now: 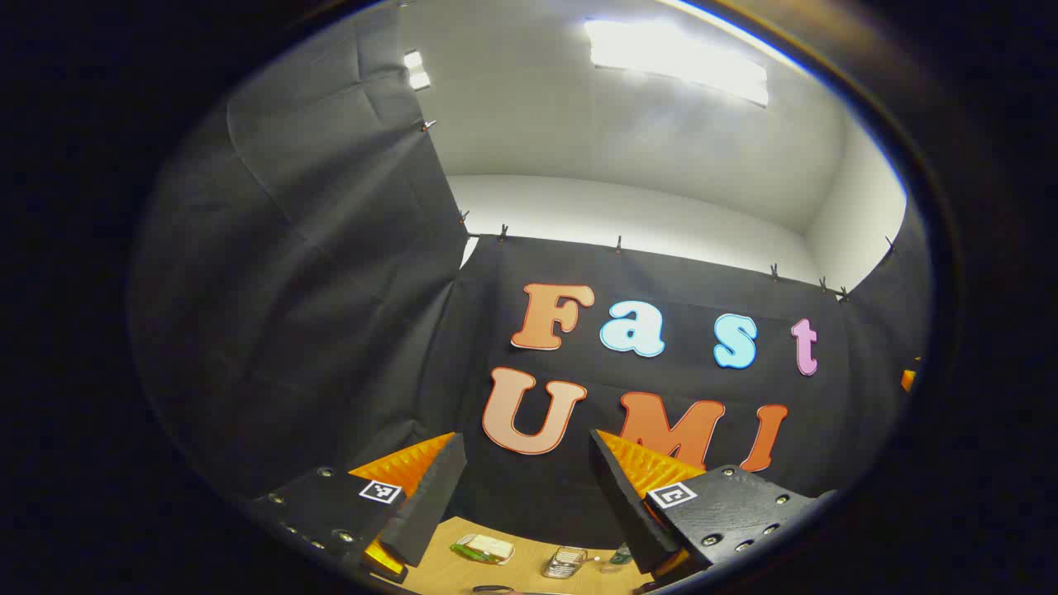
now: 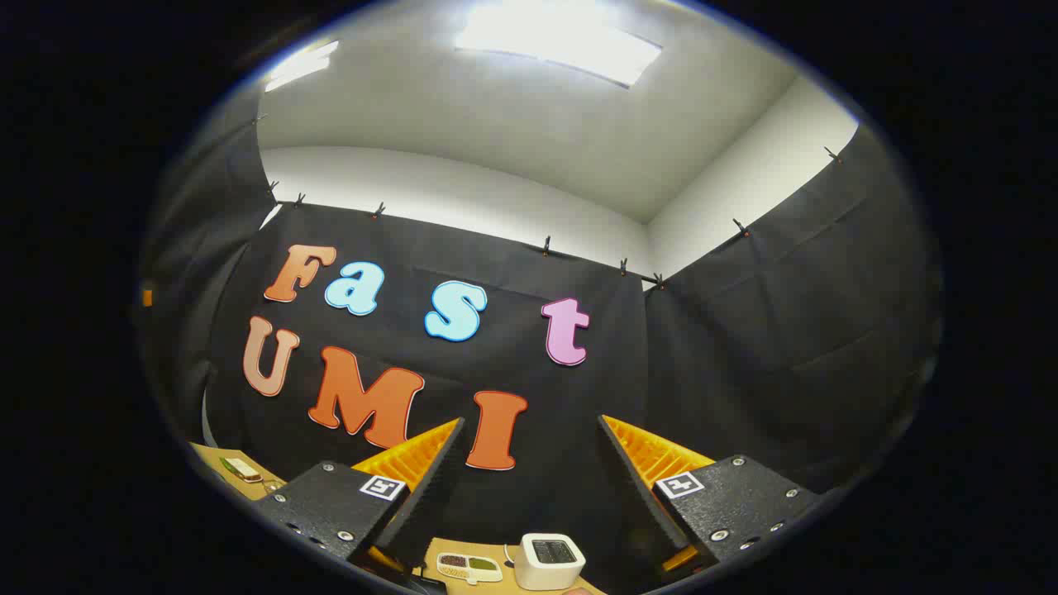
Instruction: First push the handle of the pot to place it horizontally, then grasp the pot with both hands and set it on the induction cooktop.
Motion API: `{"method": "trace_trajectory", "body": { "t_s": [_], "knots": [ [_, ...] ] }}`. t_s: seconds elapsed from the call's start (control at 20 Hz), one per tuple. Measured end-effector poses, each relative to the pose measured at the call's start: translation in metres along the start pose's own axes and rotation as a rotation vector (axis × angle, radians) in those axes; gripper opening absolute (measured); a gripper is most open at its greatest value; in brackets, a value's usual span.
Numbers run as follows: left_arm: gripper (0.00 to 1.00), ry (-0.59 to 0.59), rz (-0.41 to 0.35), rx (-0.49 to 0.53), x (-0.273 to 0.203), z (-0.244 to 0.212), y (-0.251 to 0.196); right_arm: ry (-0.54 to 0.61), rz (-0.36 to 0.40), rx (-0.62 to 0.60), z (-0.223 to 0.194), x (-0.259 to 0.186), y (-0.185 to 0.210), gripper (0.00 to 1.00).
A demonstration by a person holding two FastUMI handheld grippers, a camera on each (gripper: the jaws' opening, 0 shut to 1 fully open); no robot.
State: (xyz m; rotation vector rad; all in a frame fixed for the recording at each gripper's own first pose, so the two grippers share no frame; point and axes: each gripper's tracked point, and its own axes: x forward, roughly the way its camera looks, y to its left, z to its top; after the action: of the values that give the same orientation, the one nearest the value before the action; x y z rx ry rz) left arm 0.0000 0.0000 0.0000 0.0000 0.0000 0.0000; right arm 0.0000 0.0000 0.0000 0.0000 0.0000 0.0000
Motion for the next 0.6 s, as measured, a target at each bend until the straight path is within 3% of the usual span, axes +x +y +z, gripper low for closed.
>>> {"method": "trace_trajectory", "body": {
  "t_s": [0.25, 0.6],
  "knots": [
    [0.92, 0.039, -0.02, -0.047, 0.0, -0.009, -0.002, -0.006, 0.019, 0.008, 0.002, 0.0, 0.012, 0.95],
    [0.92, 0.099, -0.009, -0.035, -0.004, -0.027, 0.0, -0.016, 0.034, 0.051, 0.004, -0.003, 0.015, 0.95]
  ]
}}
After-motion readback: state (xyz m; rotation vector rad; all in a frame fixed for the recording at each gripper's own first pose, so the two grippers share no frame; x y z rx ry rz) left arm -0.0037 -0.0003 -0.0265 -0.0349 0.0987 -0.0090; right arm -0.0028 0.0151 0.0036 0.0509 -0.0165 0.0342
